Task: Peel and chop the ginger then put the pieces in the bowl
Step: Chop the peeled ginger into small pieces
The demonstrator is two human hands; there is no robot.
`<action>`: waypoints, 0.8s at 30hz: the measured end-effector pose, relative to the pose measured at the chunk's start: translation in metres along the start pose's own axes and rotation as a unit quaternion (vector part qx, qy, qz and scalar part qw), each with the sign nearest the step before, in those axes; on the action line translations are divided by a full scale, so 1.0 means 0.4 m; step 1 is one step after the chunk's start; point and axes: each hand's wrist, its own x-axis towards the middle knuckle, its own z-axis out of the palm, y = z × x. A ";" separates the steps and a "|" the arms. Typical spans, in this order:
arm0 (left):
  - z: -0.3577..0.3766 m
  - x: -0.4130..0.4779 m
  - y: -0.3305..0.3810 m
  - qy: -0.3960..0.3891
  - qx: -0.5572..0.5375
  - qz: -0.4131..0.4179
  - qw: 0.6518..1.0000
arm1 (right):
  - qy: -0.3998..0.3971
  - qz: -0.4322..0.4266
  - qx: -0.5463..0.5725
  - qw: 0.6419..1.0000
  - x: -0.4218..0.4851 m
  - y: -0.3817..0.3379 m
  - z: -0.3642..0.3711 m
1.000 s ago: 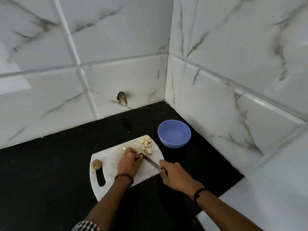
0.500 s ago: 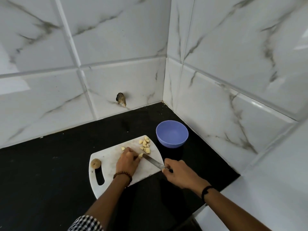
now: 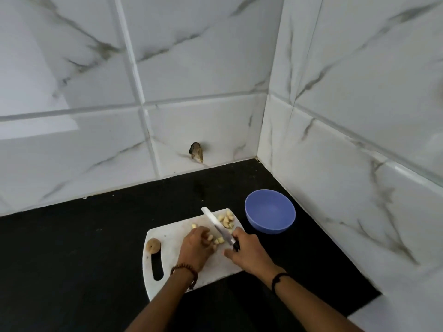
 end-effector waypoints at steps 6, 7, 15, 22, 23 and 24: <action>-0.001 0.002 -0.001 0.029 0.020 0.016 0.999 | -0.024 -0.006 0.012 1.000 0.085 -0.020 0.028; 0.000 0.006 -0.002 0.028 0.021 0.018 0.999 | -0.028 -0.007 0.007 1.000 0.093 -0.020 0.033; 0.036 0.027 0.026 0.015 0.032 0.033 0.999 | 0.018 -0.013 -0.038 0.999 0.110 -0.001 0.039; 0.010 0.039 0.025 0.034 0.033 0.020 0.999 | 0.021 -0.005 -0.043 0.999 0.125 -0.017 0.031; -0.002 0.038 0.017 0.055 0.048 0.014 0.997 | 0.027 -0.011 -0.040 0.999 0.127 -0.027 0.032; -0.016 0.037 0.006 0.086 0.060 0.010 0.994 | 0.031 -0.016 -0.038 0.999 0.130 -0.037 0.035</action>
